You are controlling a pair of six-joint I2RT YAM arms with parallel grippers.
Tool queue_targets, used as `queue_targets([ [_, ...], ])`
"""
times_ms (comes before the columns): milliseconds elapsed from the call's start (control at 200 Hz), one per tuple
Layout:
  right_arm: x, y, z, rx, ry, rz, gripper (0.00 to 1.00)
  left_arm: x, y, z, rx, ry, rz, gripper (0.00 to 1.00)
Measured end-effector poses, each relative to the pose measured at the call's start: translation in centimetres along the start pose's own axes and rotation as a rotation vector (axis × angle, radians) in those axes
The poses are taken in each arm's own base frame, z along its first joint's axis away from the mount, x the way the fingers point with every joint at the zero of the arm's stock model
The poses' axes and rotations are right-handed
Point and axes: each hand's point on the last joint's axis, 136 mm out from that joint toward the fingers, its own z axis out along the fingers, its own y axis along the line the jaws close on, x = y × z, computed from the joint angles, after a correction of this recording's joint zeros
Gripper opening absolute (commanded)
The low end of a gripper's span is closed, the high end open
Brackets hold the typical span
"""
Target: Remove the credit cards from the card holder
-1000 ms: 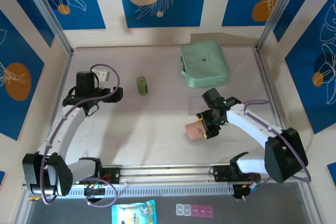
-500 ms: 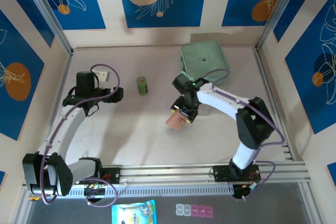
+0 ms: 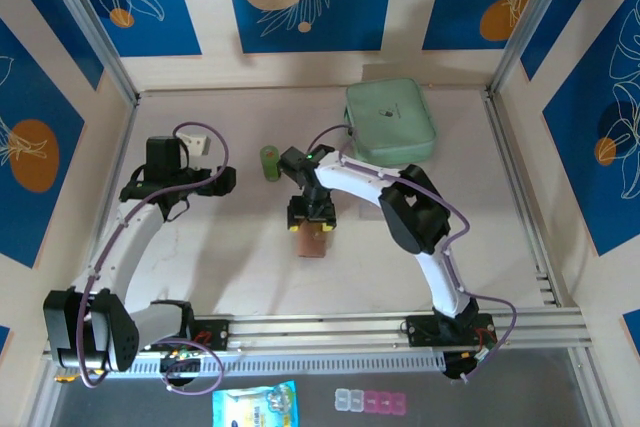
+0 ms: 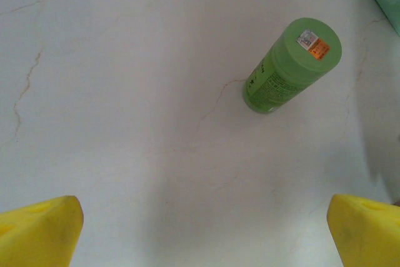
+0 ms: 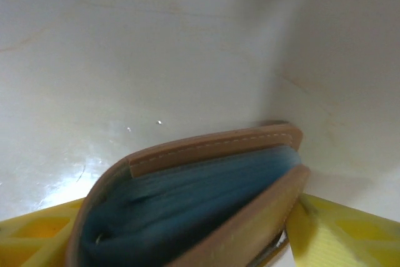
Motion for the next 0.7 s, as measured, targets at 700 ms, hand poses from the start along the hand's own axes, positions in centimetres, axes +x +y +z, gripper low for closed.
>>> queue_targets([
  [700, -0.1, -5.1, -8.7, -0.064, -0.228, 0.029, 0.85, 1.3, -2.9, 2.0, 0.140, 0.077, -0.117, 1.00],
])
